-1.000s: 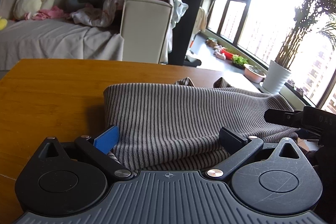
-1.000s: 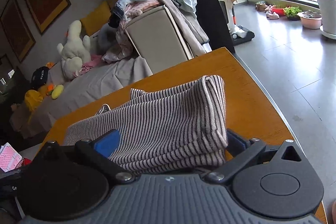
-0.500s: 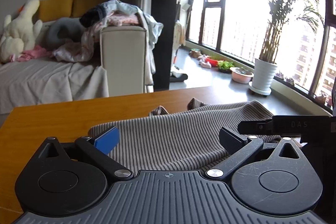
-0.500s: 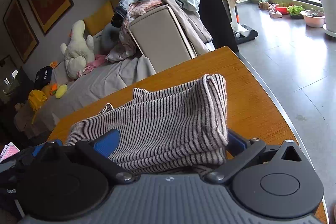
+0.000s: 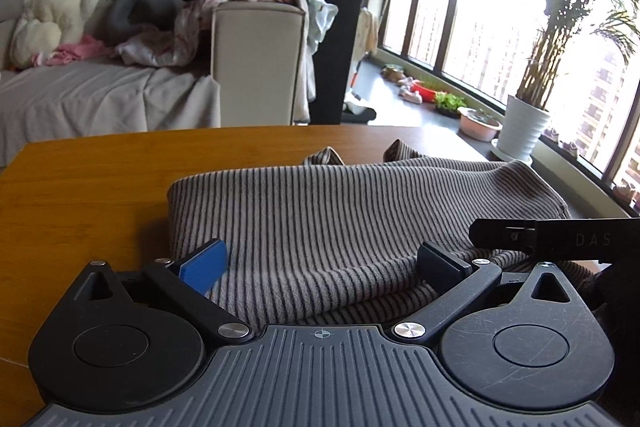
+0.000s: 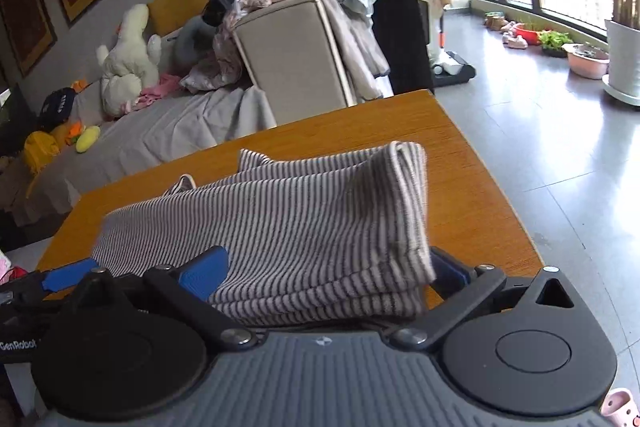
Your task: Fold clothes
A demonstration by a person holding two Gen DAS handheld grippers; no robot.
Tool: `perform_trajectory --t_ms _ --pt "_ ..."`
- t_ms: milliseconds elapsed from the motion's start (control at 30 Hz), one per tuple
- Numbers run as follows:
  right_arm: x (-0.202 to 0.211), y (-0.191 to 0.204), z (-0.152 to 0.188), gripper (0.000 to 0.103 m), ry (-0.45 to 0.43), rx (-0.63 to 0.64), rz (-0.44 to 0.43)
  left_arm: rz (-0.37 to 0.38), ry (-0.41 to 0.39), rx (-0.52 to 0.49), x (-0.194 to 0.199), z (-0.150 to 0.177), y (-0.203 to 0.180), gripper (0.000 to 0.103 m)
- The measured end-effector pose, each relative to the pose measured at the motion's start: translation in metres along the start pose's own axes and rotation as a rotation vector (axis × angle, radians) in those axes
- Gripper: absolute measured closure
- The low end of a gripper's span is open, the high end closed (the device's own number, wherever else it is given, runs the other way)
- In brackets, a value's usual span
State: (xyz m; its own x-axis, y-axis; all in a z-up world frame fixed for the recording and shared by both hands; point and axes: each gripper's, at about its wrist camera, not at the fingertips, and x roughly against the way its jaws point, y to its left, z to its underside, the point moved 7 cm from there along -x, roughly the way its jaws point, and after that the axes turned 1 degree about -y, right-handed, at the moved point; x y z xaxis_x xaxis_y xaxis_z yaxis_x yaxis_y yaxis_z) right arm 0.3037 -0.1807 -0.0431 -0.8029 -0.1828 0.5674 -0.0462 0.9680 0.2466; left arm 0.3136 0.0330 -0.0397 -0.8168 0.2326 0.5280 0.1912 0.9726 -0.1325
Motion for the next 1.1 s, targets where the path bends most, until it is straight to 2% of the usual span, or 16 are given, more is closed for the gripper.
perform_trajectory --t_ms 67,133,200,267,333,433,533,800,867,1000,1100 --pt "0.012 0.001 -0.014 0.010 -0.070 0.066 0.073 0.002 -0.003 0.008 0.001 0.000 0.002 0.000" --pt "0.024 0.015 -0.026 0.038 -0.117 0.135 0.075 0.005 -0.006 0.016 0.002 0.000 0.003 0.000" --pt "0.035 0.032 -0.037 0.050 -0.154 0.198 0.056 0.008 -0.008 0.021 0.003 0.000 0.004 0.000" --pt "0.034 0.048 -0.040 0.051 -0.122 0.217 0.003 0.011 -0.009 0.024 0.003 0.000 0.005 0.000" --pt "0.024 0.052 -0.035 0.052 -0.079 0.205 -0.004 0.013 -0.010 0.025 0.003 0.000 0.005 0.000" --pt "-0.005 0.035 -0.013 0.052 0.017 0.166 0.040 0.012 -0.009 0.027 0.005 0.001 0.006 0.000" --pt "-0.010 0.027 0.001 0.052 -0.034 0.210 0.028 0.013 -0.010 0.037 0.006 0.002 0.007 0.000" --pt "-0.009 0.025 0.004 0.048 -0.040 0.179 -0.002 0.013 -0.013 0.041 0.008 0.002 0.006 0.000" --pt "-0.010 0.025 0.004 0.045 -0.035 0.181 -0.012 0.012 -0.014 0.042 0.007 0.002 0.006 0.000" --pt "-0.012 0.031 0.005 0.033 -0.010 0.224 -0.020 0.015 -0.017 0.049 0.007 0.001 0.008 0.000" --pt "-0.013 0.038 0.001 0.031 0.027 0.276 0.001 0.027 -0.024 0.066 0.008 0.001 0.010 0.000"
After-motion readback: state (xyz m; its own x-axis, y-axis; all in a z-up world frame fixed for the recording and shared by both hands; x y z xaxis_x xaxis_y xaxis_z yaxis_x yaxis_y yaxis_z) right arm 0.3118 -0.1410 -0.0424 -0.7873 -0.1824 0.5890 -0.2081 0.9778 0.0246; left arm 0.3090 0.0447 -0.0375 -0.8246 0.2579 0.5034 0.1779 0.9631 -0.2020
